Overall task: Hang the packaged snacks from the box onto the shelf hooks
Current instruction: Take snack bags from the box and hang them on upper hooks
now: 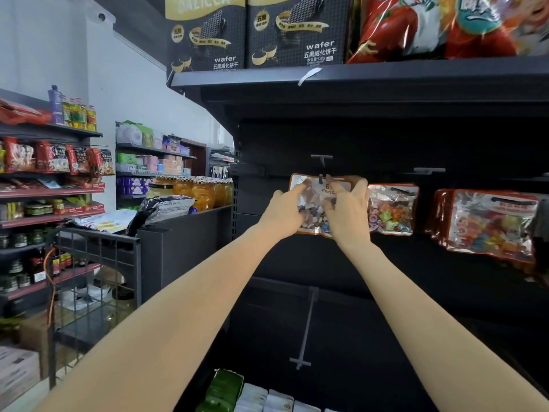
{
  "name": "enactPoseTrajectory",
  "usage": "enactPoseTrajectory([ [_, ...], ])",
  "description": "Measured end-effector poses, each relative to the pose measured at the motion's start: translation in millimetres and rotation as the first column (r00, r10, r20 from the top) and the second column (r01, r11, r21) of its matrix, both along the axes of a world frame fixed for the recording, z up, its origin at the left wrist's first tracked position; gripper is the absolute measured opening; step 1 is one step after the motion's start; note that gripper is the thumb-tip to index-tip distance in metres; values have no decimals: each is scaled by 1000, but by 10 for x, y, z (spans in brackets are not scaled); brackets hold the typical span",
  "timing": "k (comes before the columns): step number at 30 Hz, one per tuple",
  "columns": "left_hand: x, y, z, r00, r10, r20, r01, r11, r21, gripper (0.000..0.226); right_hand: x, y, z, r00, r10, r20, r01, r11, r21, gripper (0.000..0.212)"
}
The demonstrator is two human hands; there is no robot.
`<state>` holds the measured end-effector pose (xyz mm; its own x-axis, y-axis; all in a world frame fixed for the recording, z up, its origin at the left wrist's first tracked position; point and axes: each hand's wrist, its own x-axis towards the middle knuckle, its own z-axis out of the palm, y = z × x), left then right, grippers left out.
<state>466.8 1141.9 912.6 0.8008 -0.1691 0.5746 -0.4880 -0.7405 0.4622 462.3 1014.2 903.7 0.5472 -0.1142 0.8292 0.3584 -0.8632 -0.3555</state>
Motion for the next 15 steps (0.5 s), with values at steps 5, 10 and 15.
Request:
enactPoseTrajectory([
  [5,-111,41,-33,987,46,151,-44,999,-20,51,-70,55,-95,966,-82,246,105,991,-80,30],
  [10,-294,195,-95,912,114,393,-138,990,33,36,-227,211,-190,959,20,284,-3,998,-60,17],
  [15,-600,664,-364,901,202,384,-263,958,113,20,-411,663,-404,921,388,24,-386,920,-71,17],
])
